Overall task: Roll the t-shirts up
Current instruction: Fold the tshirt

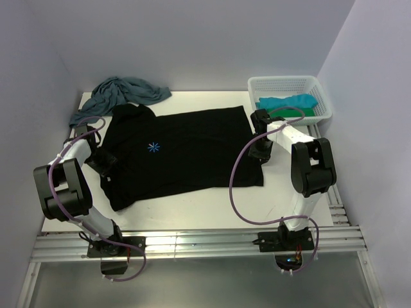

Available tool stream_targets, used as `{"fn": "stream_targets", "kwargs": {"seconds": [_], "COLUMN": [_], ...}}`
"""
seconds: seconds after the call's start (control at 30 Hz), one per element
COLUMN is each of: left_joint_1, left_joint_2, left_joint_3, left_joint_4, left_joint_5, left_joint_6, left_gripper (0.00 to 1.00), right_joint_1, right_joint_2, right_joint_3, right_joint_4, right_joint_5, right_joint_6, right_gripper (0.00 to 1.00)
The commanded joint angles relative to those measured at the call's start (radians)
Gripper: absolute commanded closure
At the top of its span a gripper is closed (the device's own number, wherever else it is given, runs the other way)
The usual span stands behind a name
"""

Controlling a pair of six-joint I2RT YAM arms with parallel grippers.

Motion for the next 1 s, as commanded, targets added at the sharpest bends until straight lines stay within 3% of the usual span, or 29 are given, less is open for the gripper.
{"fn": "stream_targets", "kwargs": {"seconds": [0.0,0.3,0.6,0.7,0.83,0.97], "left_joint_1": [-0.003,-0.005,-0.005,-0.005,-0.005,-0.004], "left_joint_2": [-0.015,-0.004,-0.002,-0.004,-0.013,-0.018], "left_joint_3": [0.021,0.013,0.015,0.016,0.009,-0.007], "left_joint_4": [-0.011,-0.003,-0.008,-0.011,-0.009,-0.006], "left_joint_5": [0.010,0.014,0.014,0.014,0.019,0.025], "left_joint_6": [0.027,0.030,0.031,0.030,0.030,0.028], "left_gripper": [0.57,0.57,0.57,0.57,0.57,0.57], "right_joint_1": [-0.009,-0.009,-0.009,-0.009,-0.009,-0.009], "right_joint_2": [0.000,0.002,0.011,0.001,-0.003,-0.030], "right_joint_3": [0.004,-0.029,-0.035,-0.036,-0.027,-0.033], "right_joint_4": [0.001,0.011,0.027,0.030,0.023,0.027], "right_joint_5": [0.035,0.050,0.036,0.036,0.039,0.038], "right_joint_6": [-0.005,-0.025,-0.022,-0.020,-0.025,-0.019], "right_gripper": [0.54,0.53,0.59,0.74,1.00,1.00]}}
